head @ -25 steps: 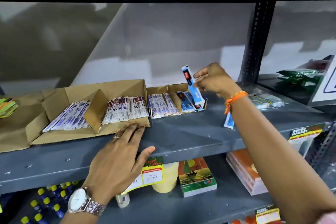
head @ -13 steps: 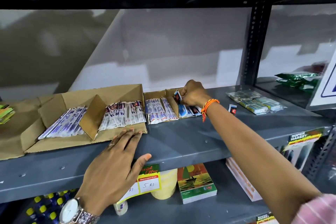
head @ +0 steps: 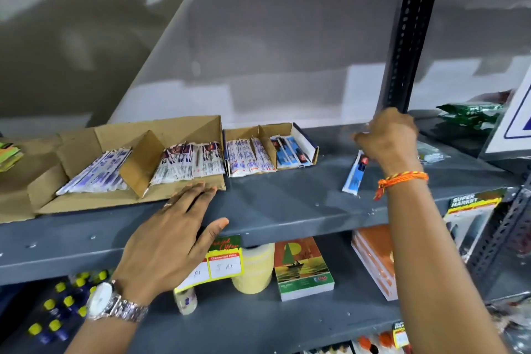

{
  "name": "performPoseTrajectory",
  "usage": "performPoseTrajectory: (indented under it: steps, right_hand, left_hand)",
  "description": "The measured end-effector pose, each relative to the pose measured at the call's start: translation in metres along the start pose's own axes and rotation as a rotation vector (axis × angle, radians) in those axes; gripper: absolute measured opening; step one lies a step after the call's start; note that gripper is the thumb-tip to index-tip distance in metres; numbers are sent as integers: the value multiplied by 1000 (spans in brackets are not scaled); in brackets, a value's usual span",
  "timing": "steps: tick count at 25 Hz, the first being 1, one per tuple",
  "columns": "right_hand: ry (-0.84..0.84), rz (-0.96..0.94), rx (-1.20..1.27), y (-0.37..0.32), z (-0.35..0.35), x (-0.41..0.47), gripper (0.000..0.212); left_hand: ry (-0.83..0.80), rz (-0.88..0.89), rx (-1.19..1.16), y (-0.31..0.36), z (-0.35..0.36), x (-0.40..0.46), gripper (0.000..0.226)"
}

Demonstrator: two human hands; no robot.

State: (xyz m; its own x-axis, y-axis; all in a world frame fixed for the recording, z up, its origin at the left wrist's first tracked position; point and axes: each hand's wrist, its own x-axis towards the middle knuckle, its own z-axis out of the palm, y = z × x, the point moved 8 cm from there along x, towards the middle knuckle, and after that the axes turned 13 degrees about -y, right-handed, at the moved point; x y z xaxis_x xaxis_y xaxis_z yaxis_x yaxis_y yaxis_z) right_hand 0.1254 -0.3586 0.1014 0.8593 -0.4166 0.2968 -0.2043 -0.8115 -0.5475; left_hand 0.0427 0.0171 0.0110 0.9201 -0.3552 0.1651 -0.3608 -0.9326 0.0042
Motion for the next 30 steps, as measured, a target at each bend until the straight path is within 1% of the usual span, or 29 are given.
performPoseTrajectory:
  steps: [2, 5, 7, 9, 12, 16, 19, 20, 22, 25, 26, 28, 30]
  right_hand:
    - [-67, 46, -40, 19, 10, -16, 55]
    - [-163, -13, -65, 16, 29, -27, 57]
    - [-190, -34, -94, 13, 37, -22, 52]
    - [-228, -36, -124, 12, 46, -18, 42]
    - [-239, -30, -83, 14, 51, -15, 29]
    - [-239, -21, 23, 13, 47, -16, 27]
    - [-253, -19, 76, 8, 48, -19, 13]
    - [-258, -12, 80, 7, 49, -21, 11]
    - [-269, 3, 116, 7, 52, -21, 15]
    - [-187, -8, 236, 14, 49, -21, 19]
    - [-146, -36, 314, 15, 45, -21, 14]
    - [-124, -127, 596, 12, 36, -27, 6]
    - [-173, -211, 899, 0, 29, -45, 2]
  left_hand:
    - [0, -7, 1, -1, 2, 0, 81]
    - [10, -1, -8, -2, 3, -1, 79]
    - [15, 1, -9, -2, 2, -1, 78]
    - [18, 0, -7, -2, 2, -1, 77]
    - [18, -9, -4, -2, 3, -2, 76]
    - [17, -14, 5, -2, 3, -1, 76]
    - [15, -16, 2, -2, 2, -2, 76]
    - [18, -15, 5, -2, 2, -2, 76]
    - [22, -9, 14, -1, 2, -2, 75]
    - [23, -10, 19, -1, 2, -1, 76]
    - [26, -10, 19, -1, 2, -1, 76]
    - [23, -7, 18, -1, 2, 0, 77]
    - [23, -7, 17, 0, 2, 0, 77]
